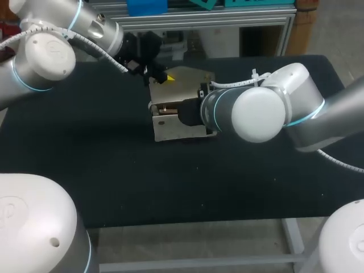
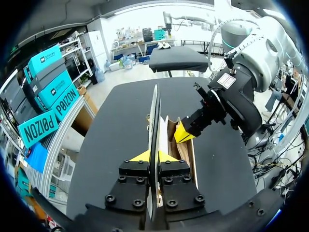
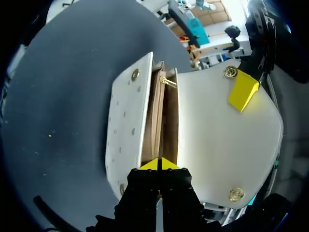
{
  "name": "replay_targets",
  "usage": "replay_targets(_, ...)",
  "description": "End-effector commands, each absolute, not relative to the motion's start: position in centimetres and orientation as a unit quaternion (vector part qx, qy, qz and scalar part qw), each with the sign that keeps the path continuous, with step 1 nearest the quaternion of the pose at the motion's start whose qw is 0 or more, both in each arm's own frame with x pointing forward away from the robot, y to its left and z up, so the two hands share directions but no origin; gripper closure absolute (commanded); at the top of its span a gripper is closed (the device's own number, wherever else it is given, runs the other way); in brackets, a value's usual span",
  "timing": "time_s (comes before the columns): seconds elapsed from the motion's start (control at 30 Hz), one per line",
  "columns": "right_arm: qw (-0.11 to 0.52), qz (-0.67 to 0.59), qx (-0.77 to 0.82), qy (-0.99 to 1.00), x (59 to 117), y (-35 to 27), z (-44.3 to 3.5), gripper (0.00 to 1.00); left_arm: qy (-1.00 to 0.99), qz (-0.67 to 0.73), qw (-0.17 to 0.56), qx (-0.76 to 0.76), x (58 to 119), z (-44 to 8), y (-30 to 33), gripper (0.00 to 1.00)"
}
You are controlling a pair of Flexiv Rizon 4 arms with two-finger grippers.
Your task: Pick up the bag, open it, inspect its contents, close it, and place it on the opposite side
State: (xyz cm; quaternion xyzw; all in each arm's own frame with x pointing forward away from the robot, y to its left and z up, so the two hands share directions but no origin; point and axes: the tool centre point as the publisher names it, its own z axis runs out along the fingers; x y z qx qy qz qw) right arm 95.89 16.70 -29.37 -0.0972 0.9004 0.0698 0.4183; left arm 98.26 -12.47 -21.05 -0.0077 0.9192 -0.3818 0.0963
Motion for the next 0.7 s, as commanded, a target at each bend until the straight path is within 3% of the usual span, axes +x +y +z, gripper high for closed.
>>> replay_targets(0.03, 0.441, 0.073, -0.096, 0.89, 95.5, 16.6, -30.2, 1.0, 0.919, -0.382, 0.101, -0.004, 97.7, -20.6, -12.3, 1.0)
replay_targets(0.7, 0.445, 0.061, -0.096, 0.888, 98.6, 17.1, -29.2, 1.0, 0.921, -0.378, 0.094, 0.022, 96.6, -20.9, -13.1, 1.0)
